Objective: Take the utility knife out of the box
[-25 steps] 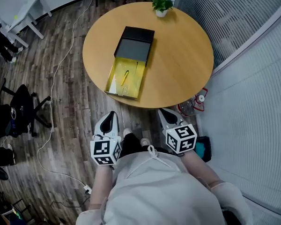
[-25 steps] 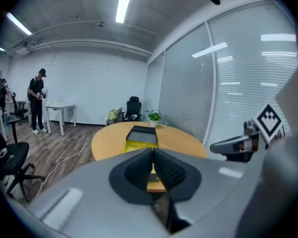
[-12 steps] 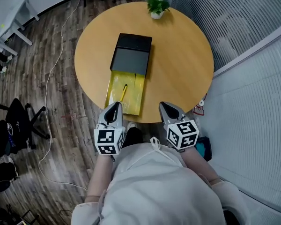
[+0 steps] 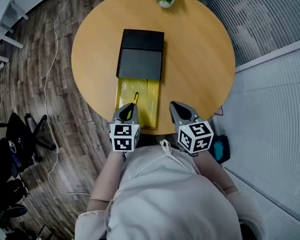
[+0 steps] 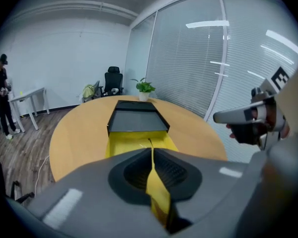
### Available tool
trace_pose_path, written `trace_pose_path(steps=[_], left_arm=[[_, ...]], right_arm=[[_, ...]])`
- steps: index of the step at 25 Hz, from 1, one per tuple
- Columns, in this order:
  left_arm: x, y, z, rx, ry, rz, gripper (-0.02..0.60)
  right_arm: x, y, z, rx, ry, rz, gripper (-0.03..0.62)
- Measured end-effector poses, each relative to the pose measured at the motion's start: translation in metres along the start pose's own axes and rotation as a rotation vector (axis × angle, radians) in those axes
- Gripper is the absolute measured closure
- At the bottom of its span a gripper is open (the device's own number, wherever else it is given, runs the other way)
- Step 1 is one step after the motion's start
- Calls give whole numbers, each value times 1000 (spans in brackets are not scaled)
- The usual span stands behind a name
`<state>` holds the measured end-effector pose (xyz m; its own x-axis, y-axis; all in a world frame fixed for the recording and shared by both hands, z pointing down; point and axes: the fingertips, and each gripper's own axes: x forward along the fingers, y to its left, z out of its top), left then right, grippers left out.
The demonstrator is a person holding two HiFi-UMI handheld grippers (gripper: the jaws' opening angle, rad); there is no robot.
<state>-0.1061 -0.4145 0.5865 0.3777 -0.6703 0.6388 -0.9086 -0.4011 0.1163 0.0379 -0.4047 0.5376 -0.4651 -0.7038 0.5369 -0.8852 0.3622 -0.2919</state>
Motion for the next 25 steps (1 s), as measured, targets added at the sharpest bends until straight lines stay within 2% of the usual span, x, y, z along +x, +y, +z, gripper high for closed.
trace_pose_path(steps=[7,13,16,18,20,25], left_arm=[[56,8,-35,26,161,-71,483],[78,14,-49,49,259,-85,463],[88,19,-59,59,323,-83,462],[93,22,-66,57,359,-69,485],[93,25,-69,59,367,-39,520],[91,27,-67,45,354,-35,525]], right_arm=[[30,-12,-6,49,31,-48,594],[44,-19,-10,82,44,-59,594],[51,-19,-11,95,42,-66,594],[53,-19,-13,102,40,-68,594],[52,-19,-15,107,41,-71,594],[48,-21,-16,123,39,-85,594]])
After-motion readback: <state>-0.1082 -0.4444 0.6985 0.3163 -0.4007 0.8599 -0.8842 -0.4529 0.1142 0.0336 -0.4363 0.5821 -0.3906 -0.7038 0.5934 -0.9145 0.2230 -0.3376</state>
